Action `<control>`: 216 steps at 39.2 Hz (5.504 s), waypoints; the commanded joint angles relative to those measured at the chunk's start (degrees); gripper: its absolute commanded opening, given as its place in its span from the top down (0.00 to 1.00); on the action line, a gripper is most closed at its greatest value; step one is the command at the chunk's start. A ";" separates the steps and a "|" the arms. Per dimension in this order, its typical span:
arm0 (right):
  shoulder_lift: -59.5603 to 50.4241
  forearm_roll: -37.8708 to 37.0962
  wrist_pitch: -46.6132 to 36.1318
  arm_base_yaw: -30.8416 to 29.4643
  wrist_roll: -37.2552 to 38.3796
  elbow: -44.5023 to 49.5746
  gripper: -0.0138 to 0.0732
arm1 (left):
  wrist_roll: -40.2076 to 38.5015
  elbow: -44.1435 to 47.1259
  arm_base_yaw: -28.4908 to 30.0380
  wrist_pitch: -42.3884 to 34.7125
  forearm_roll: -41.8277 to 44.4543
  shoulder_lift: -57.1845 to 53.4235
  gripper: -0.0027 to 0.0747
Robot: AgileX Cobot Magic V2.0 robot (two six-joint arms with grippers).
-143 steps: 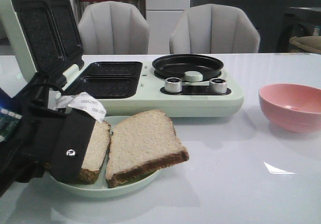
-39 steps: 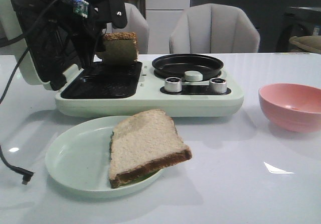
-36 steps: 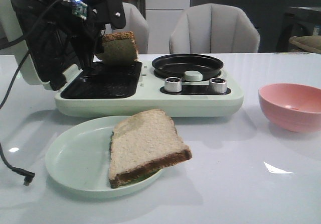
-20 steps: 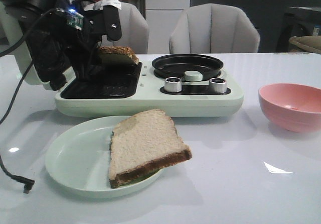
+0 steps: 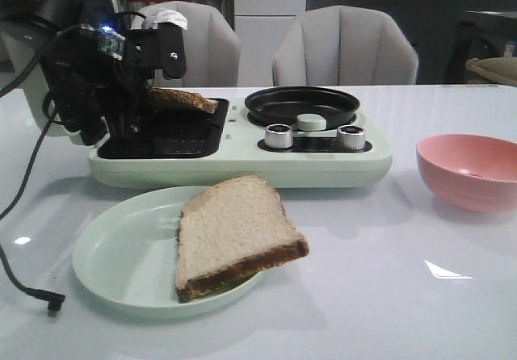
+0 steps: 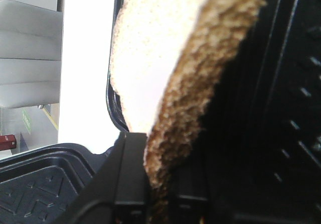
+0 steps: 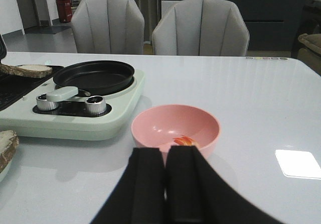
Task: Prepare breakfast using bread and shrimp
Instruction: 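Lower the held slice onto the sandwich maker plate and release, then withdraw the left gripper upward away from the sandwich maker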
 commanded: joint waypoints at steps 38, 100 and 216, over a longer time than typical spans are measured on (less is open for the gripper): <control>-1.21 -0.35 -5.33 -0.35 -0.19 -0.90 0.66 | -0.22 -1.90 -1.06 0.30 -20.48 -6.52 0.28; -1.21 -0.35 -5.33 -0.35 -0.19 -0.90 0.66 | 20.82 -1.90 -6.49 22.84 -61.46 -30.89 0.28; 21.37 1.56 4.22 -0.29 -0.13 -19.73 0.66 | 17.32 60.55 5.23 10.25 -89.48 -117.32 0.28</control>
